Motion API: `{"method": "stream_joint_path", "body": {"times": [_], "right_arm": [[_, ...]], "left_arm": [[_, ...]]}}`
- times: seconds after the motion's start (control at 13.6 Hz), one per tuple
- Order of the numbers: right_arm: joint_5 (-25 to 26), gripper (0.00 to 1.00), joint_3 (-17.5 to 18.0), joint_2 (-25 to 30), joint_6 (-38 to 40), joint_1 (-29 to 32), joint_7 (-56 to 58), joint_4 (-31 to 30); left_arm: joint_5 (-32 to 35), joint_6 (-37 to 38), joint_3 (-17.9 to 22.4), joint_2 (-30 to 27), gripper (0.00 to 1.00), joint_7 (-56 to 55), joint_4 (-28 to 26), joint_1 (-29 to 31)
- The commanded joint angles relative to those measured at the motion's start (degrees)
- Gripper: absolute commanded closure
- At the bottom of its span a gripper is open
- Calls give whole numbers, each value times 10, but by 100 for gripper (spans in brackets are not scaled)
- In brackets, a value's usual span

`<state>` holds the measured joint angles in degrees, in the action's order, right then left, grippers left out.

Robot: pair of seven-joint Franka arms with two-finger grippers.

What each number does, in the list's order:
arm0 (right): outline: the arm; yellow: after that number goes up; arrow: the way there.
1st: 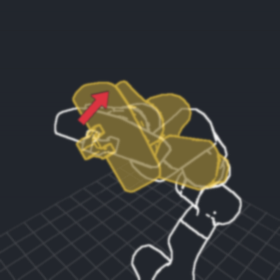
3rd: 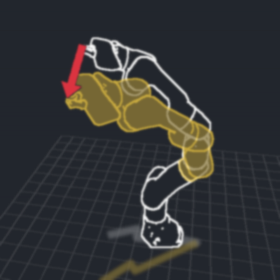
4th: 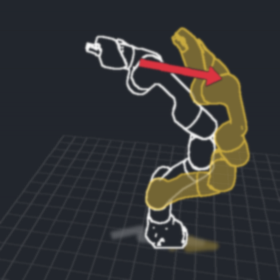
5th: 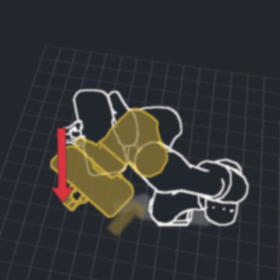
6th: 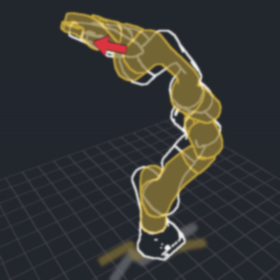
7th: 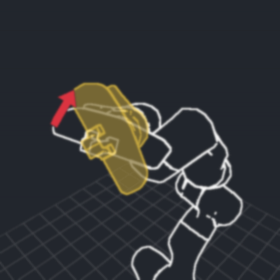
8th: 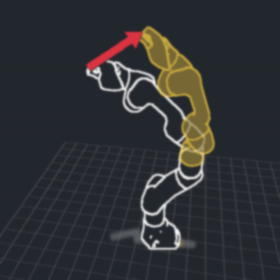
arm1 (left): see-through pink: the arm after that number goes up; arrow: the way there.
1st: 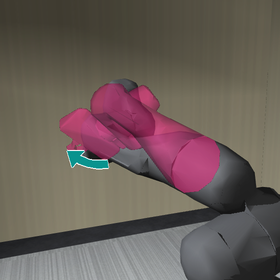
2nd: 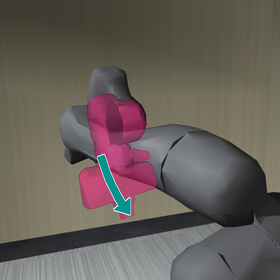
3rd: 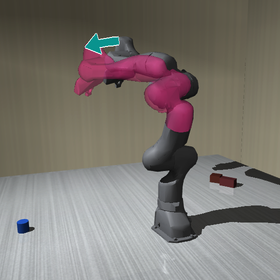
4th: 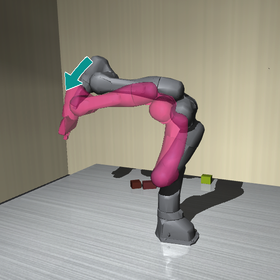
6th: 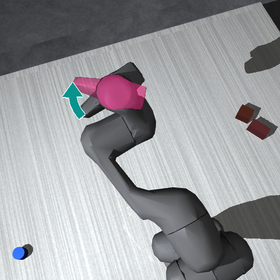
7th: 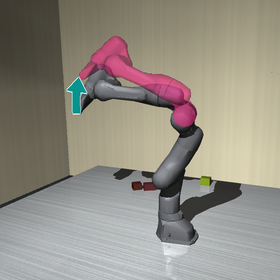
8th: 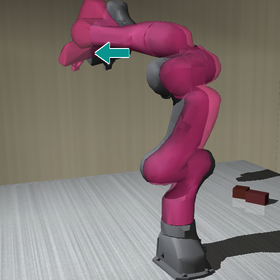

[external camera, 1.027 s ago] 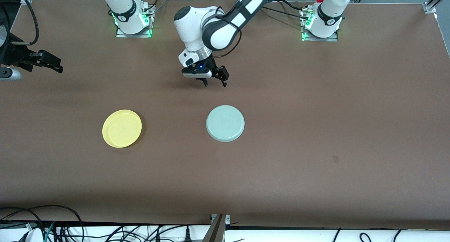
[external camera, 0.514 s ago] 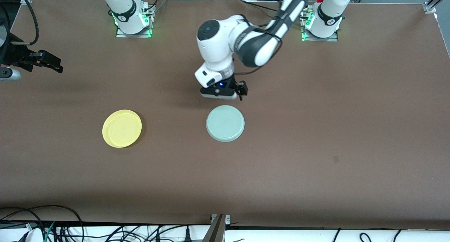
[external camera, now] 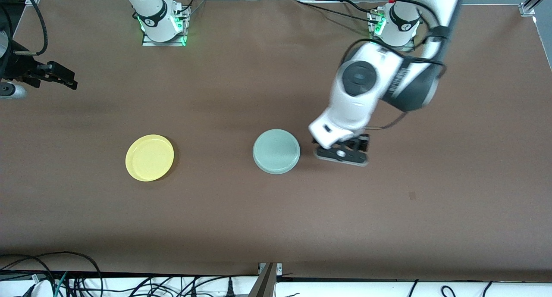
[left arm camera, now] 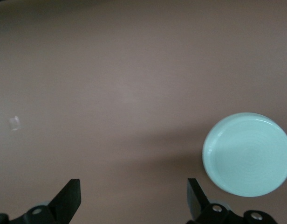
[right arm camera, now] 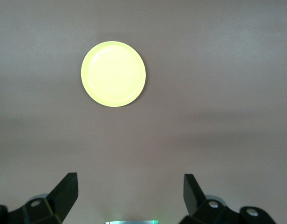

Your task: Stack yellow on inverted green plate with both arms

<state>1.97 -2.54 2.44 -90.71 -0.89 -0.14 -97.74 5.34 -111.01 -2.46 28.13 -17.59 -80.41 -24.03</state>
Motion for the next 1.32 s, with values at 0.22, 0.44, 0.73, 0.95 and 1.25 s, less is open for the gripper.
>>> {"method": "stream_joint_path", "body": {"times": [0.22,0.44,0.73,0.95,1.25], "right_arm": [[-9,0,1,4,6,2,-3,1],[-7,0,1,1,5,3,-4,1],[-3,0,1,-46,-38,4,2,-2],[-8,0,1,-119,-73,6,1,-2],[-11,0,1,-249,-210,12,7,-14]], "left_arm": [[-24,32,-9,-68,0,66,-40,107],[-49,48,-9,-87,0,106,-43,159],[-67,78,-9,-109,0,113,-42,209],[-67,109,-9,-134,0,166,-42,249],[-68,158,17,-161,0,179,-41,255]]}}
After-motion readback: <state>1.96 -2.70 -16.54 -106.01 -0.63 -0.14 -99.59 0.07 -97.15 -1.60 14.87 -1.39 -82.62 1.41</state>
